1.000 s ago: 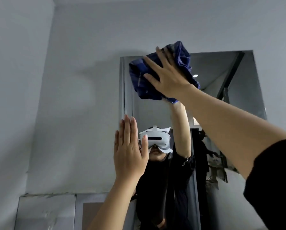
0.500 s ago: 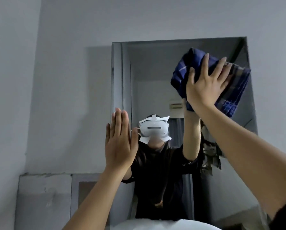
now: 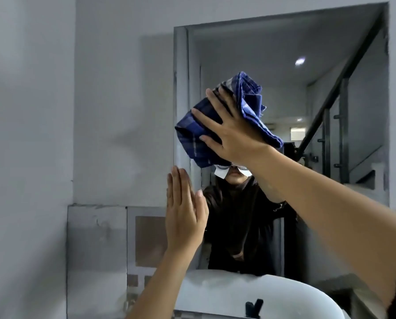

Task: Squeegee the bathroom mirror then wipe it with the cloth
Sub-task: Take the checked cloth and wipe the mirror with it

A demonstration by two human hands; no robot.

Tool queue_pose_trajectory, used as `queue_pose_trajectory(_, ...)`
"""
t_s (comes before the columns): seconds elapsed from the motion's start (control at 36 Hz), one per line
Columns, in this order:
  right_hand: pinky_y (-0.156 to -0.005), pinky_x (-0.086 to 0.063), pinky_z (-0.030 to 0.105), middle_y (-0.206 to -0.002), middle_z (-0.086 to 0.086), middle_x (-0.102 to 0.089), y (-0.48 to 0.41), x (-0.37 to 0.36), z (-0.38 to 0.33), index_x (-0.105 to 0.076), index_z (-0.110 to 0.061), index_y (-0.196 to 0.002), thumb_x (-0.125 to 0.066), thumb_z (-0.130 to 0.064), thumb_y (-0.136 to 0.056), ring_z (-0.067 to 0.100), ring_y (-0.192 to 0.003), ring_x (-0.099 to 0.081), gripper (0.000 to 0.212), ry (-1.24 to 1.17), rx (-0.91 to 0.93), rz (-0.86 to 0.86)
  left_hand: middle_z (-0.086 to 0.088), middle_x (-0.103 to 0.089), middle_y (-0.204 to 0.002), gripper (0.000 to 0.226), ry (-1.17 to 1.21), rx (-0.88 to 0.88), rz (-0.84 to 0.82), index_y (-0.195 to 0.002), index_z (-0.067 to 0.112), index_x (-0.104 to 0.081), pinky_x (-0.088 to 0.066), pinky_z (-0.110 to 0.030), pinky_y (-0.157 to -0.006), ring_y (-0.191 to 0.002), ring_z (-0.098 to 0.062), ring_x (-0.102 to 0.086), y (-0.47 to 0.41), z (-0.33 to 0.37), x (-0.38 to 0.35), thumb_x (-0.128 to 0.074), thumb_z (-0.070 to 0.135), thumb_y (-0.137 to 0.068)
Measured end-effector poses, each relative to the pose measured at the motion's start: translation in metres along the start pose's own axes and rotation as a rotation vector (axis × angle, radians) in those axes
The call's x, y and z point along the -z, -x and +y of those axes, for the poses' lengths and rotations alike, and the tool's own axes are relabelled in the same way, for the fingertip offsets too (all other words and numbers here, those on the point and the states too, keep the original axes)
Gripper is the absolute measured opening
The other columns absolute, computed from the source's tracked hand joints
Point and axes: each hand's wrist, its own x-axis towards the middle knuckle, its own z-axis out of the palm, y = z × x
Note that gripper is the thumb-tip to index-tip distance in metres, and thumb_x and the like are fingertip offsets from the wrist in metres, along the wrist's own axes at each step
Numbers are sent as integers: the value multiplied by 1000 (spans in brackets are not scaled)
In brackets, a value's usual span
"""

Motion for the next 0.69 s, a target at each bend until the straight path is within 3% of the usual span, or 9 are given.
queue_pose_trajectory(0.06,-116,-3,50,-153,21,-19,23,10,24,-34,-22,-143,-37,-43,-94,42,-141,-9,53,31,-7,-18,-16,-12,-155,59,33,1,28,-145,0,-15,-6,-30,-118,-145,-21,-6,-1,3,-1,-25,31,-95)
queue_pose_trajectory(0.17,-116,0,45,-155,18,-12,64,38,75,-28,-25,-145,-37,-45,-94,40,-142,-6,55,73,-250,17,-20,-25,-151,55,131,-8,140,-140,-5,-28,-13,-31,-118,-143,-26,-17,-18,15,1,-32,19,-91)
queue_pose_trajectory(0.25,-104,-33,51,-158,11,-4,87,56,100,-22,-29,-146,-40,-44,-95,37,-143,-9,56,31,-459,30,-18,-30,-149,49,112,-88,176,-138,-3,-34,-15,-30,-117,-142,-26,-19,-53,21,2,-39,8,-90)
queue_pose_trajectory(0.31,-95,-41,52,-158,9,-6,99,64,108,-21,-30,-146,-39,-45,-95,37,-142,-14,57,90,-578,71,-17,-30,-149,48,90,-139,169,-137,-1,-35,-14,-27,-117,-141,-25,-20,-86,23,4,-37,11,-91)
queue_pose_trajectory(0.5,-117,-2,49,-157,12,-5,123,35,78,-16,-34,-146,-31,-48,-93,31,-144,0,57,35,-1111,287,-13,-24,-153,57,-187,-358,64,-143,3,-27,-14,-33,-117,-143,-22,-16,-186,25,28,-23,32,-94)
queue_pose_trajectory(0.69,-114,-3,49,-157,15,-6,93,3,-5,-20,-31,-146,-36,-46,-92,34,-144,-2,58,-36,-1126,336,-9,-13,-157,61,-237,-436,-11,-147,8,-18,-10,-30,-117,-144,-20,-10,-196,19,39,-26,39,-94)
